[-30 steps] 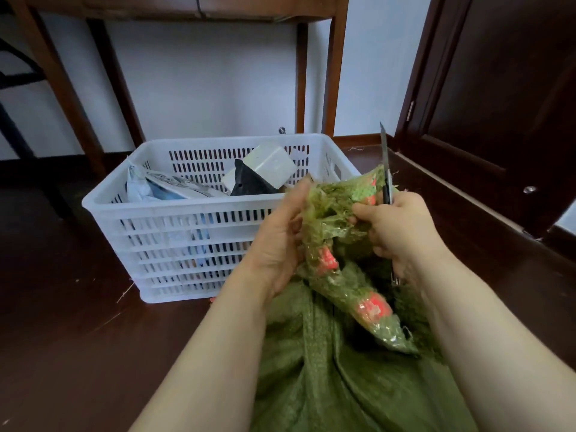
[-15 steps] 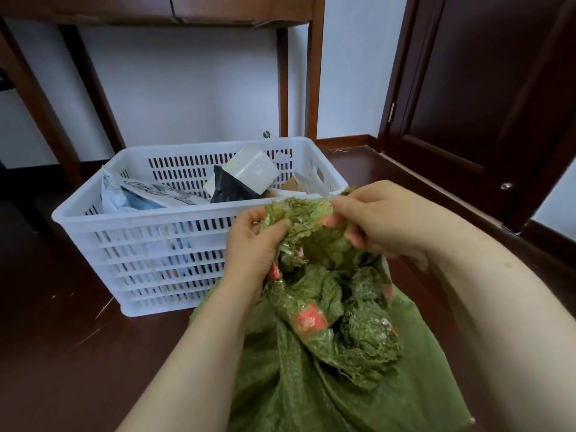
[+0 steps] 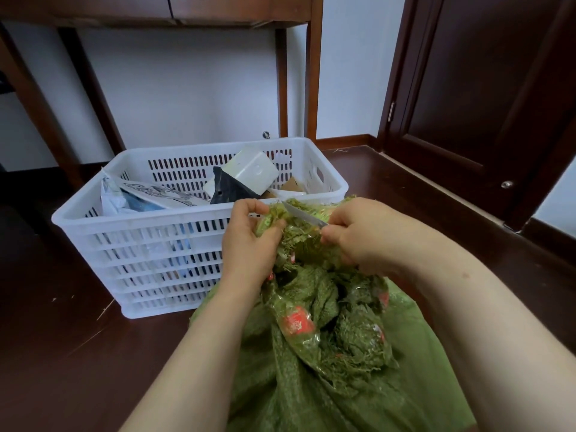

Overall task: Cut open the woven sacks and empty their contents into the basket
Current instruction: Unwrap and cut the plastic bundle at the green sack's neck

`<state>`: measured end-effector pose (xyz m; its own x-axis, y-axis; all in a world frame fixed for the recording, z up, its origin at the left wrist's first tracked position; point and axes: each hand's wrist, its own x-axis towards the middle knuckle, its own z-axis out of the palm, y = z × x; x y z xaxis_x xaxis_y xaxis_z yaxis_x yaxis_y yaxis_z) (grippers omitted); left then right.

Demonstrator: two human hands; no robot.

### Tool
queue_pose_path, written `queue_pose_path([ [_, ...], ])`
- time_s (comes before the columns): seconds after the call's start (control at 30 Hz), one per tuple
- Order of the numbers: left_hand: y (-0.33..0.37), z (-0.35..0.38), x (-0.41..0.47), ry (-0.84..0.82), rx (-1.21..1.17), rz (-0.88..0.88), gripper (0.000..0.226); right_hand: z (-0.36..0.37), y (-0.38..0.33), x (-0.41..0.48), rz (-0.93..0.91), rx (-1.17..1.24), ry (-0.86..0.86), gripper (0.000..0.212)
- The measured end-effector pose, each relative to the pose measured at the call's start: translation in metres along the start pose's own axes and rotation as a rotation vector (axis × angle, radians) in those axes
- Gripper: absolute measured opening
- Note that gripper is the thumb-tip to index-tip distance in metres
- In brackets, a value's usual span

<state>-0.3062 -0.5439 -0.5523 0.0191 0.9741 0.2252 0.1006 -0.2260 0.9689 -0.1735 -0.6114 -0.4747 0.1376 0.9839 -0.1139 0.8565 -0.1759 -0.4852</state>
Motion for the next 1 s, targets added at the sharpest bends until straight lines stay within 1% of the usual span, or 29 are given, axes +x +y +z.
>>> queue_pose_path([
  [0.1,0.000,0.001,0.000,0.032,-0.003,-0.022,0.030,0.001,0.001,0.000,0.005,0.004,-0.008,0.025],
  [0.27,-0.001,0.002,0.003,0.072,-0.003,-0.033,0.020,-0.003,0.002,-0.002,-0.010,0.078,-0.009,0.024],
  [0.37,-0.001,0.001,0.004,0.100,0.011,-0.046,0.021,-0.003,0.003,-0.002,-0.013,0.065,-0.004,0.024],
  [0.5,0.000,0.001,0.004,0.112,0.078,0.009,0.025,0.002,0.004,0.002,-0.006,0.059,-0.010,0.025],
  [0.7,-0.001,-0.001,0.001,0.075,0.213,0.110,0.030,0.006,0.004,0.004,-0.009,0.060,-0.017,0.026],
  [0.83,-0.002,-0.002,-0.001,0.077,0.240,0.139,0.031,0.010,0.006,0.007,-0.002,0.052,-0.013,0.026],
  [0.93,-0.003,-0.001,-0.003,0.098,0.249,0.150,0.033,0.018,0.008,0.011,-0.013,0.003,0.032,0.026],
  [1.0,-0.003,0.002,-0.005,0.079,0.260,0.163,0.034,0.026,0.007,0.015,-0.012,-0.028,0.090,0.026],
])
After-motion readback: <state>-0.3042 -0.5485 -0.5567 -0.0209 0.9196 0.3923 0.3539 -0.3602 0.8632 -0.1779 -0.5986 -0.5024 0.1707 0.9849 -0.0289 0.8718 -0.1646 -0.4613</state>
